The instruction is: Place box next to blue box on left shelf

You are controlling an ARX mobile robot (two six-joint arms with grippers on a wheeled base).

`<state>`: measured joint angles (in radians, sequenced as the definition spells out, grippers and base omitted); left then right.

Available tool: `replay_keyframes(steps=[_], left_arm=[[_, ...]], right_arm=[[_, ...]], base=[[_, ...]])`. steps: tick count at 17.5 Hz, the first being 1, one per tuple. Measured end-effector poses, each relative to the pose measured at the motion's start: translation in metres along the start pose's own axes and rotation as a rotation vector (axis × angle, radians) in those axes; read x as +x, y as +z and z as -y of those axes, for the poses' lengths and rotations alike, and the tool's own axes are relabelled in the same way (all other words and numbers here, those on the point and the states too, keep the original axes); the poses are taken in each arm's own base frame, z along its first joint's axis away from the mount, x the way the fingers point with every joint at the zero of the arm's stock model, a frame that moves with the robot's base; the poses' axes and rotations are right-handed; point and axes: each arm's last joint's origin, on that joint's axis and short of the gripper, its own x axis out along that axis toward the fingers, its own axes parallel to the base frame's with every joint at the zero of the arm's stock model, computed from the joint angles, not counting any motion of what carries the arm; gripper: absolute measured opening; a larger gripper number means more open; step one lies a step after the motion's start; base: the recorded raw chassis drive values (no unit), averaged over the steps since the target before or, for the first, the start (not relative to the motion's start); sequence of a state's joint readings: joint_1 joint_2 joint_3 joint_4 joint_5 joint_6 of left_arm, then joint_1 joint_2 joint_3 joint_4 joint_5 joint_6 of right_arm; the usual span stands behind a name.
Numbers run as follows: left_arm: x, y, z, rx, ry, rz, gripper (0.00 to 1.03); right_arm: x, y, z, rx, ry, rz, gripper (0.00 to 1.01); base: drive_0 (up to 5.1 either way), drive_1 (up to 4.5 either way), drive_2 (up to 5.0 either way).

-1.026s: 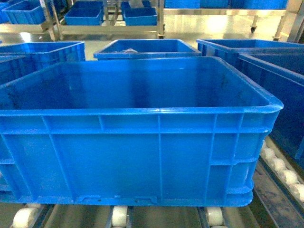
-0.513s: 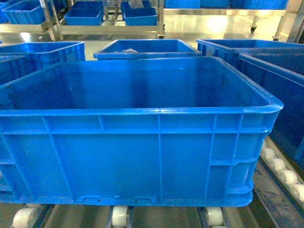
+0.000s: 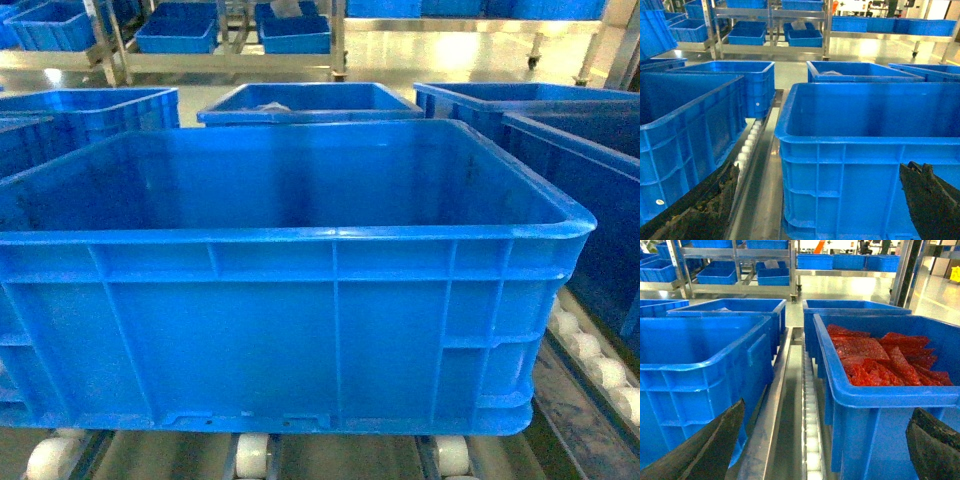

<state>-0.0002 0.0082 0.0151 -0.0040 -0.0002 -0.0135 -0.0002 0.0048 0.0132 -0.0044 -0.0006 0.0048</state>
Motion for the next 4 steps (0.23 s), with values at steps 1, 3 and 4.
replay_keyframes(steps=[1,3,4], left_arm=[[0.0000,0.0000,0.0000,0.000,0.000,0.000,0.98],[0.0000,0.0000,0.0000,0.000,0.000,0.000,0.98],[0.0000,0.0000,0.0000,0.000,0.000,0.000,0.98]], right_arm=[[0.0000,0.0000,0.0000,0.000,0.000,0.000,0.98],[0.0000,0.0000,0.0000,0.000,0.000,0.000,0.98],[0.0000,0.0000,0.0000,0.000,0.000,0.000,0.98]], base=[[0.0,0.00,0.0],[0.0,0.00,0.0],[0.0,0.00,0.0]])
